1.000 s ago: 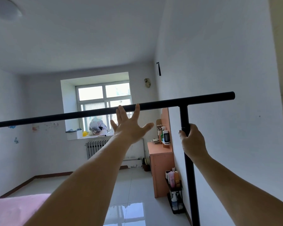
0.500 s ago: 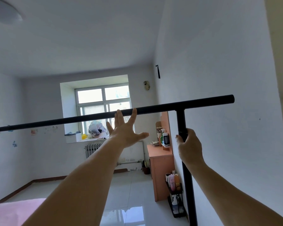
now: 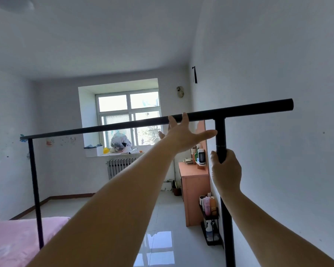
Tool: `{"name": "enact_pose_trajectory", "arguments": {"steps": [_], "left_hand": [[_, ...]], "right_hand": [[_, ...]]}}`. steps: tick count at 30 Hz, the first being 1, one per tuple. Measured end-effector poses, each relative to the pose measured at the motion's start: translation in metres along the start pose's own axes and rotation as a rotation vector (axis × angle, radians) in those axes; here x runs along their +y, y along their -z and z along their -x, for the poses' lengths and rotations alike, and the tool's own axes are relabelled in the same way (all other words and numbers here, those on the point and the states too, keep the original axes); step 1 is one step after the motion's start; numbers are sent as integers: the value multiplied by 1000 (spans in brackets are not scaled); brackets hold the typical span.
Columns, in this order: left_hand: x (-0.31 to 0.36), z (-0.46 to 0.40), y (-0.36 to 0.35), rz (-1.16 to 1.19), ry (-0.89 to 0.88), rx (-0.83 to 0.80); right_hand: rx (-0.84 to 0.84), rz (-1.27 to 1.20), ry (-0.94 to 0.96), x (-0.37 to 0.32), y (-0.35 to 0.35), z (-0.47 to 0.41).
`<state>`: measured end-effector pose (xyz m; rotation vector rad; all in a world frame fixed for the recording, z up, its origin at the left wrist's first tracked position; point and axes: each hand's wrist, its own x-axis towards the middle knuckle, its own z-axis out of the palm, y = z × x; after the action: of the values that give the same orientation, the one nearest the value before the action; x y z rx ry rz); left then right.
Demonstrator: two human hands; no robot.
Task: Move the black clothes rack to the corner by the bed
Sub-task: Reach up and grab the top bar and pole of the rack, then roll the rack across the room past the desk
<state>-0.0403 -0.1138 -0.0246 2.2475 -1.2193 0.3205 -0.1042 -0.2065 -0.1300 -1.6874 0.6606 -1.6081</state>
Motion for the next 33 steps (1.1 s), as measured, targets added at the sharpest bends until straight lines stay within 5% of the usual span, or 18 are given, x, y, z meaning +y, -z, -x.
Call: {"name": "enact_pose_trajectory", "arguments": {"steps": [23,27,33], "left_hand": [[-8,-32,-5,77,110,123],[-7,-41,-16,107,29,165],[-23,-62,-15,129,-110,214]], "right_hand": [[-163,-148,45,23,-36,11],[-344,-230,-54,49,-48,15],[-327,-208,-57,60,-69,5]]}}
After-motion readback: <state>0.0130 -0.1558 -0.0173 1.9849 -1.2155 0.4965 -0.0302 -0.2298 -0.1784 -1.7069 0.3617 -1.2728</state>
